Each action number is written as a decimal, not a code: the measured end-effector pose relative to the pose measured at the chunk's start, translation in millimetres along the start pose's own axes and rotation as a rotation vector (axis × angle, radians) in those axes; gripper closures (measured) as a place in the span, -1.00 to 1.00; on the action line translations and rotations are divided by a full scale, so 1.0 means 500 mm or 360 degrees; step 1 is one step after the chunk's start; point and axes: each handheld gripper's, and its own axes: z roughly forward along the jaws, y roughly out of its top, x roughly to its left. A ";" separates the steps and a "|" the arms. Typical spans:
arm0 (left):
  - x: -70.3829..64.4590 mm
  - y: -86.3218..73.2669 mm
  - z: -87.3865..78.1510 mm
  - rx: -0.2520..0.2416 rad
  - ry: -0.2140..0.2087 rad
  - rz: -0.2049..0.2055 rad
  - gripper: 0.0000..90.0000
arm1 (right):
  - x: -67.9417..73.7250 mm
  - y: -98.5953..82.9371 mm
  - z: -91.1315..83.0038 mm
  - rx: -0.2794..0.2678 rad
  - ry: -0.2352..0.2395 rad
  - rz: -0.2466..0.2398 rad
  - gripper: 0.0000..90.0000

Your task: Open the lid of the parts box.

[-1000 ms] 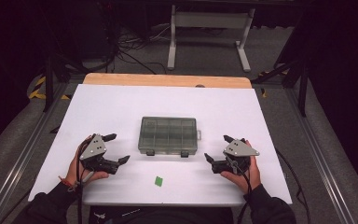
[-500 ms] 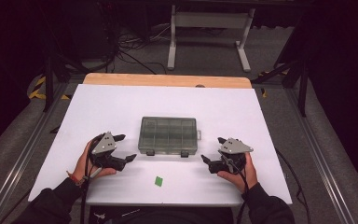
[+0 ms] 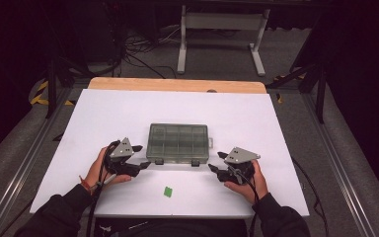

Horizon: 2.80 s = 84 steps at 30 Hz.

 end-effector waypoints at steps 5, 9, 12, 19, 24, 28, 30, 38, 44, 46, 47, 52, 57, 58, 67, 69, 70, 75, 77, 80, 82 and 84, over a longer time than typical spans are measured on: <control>0.003 0.005 0.005 0.0026 -0.0013 -0.0008 0.07 | 0.007 0.010 0.006 -0.0003 0.0048 -0.0027 0.39; 0.005 0.006 0.010 0.0044 -0.0021 0.0002 0.12 | 0.013 0.013 0.015 0.0034 0.0043 -0.0043 0.57; 0.007 0.005 0.013 0.0058 -0.0028 -0.0006 0.18 | 0.013 0.014 0.016 0.0040 0.0026 -0.0030 0.62; 0.003 0.006 0.018 0.0075 -0.0033 0.0010 0.18 | 0.014 0.013 0.017 0.0050 0.0006 -0.0024 0.67; 0.003 0.007 0.019 0.0079 -0.0024 0.0008 0.19 | 0.014 0.014 0.018 0.0051 -0.0005 -0.0020 0.68; 0.004 0.007 0.020 0.0082 -0.0024 0.0009 0.19 | 0.015 0.013 0.018 0.0047 -0.0015 -0.0023 0.73; 0.004 0.007 0.020 0.0082 -0.0025 0.0006 0.20 | 0.015 0.013 0.018 0.0046 -0.0017 -0.0025 0.74; 0.006 0.006 0.019 0.0082 -0.0034 -0.0002 0.22 | 0.015 0.013 0.017 0.0041 -0.0024 -0.0030 0.77; 0.007 0.004 0.019 0.0081 -0.0038 -0.0008 0.23 | 0.017 0.010 0.019 0.0051 -0.0032 -0.0034 0.74; 0.007 0.004 0.019 0.0079 -0.0041 -0.0006 0.23 | 0.016 0.010 0.020 0.0051 -0.0023 -0.0024 0.72; 0.006 0.004 0.019 0.0080 -0.0039 -0.0005 0.24 | 0.017 0.011 0.021 0.0059 -0.0029 -0.0028 0.71; 0.005 0.004 0.019 0.0078 -0.0031 0.0005 0.25 | 0.012 0.009 0.026 0.0057 -0.0011 -0.0005 0.67; 0.007 0.004 0.020 0.0075 -0.0033 -0.0001 0.24 | 0.009 0.007 0.030 0.0060 0.0011 0.0018 0.65; 0.007 0.004 0.020 0.0075 -0.0033 -0.0002 0.25 | 0.009 0.007 0.029 0.0061 0.0010 0.0013 0.65; 0.007 0.003 0.019 0.0070 -0.0038 -0.0009 0.25 | 0.008 0.007 0.027 0.0042 0.0033 0.0032 0.58; 0.007 0.003 0.020 0.0069 -0.0041 -0.0011 0.25 | 0.006 0.008 0.025 0.0038 0.0041 0.0033 0.58; 0.007 0.003 0.020 0.0069 -0.0041 -0.0012 0.25 | 0.005 0.008 0.026 0.0034 0.0041 0.0036 0.58; 0.007 0.003 0.020 0.0070 -0.0042 -0.0014 0.25 | 0.003 0.008 0.027 0.0044 0.0045 0.0050 0.65; 0.008 0.003 0.020 0.0067 -0.0039 -0.0019 0.25 | 0.004 0.009 0.028 0.0049 0.0040 0.0050 0.65; 0.008 0.003 0.020 0.0065 -0.0044 -0.0020 0.25 | 0.012 0.012 0.030 0.0082 0.0003 0.0030 0.61; 0.008 0.002 0.020 0.0066 -0.0044 -0.0025 0.25 | 0.013 0.013 0.030 0.0089 -0.0008 0.0016 0.62; 0.008 0.002 0.020 0.0067 -0.0043 -0.0023 0.25 | 0.010 0.012 0.030 0.0078 0.0007 0.0036 0.63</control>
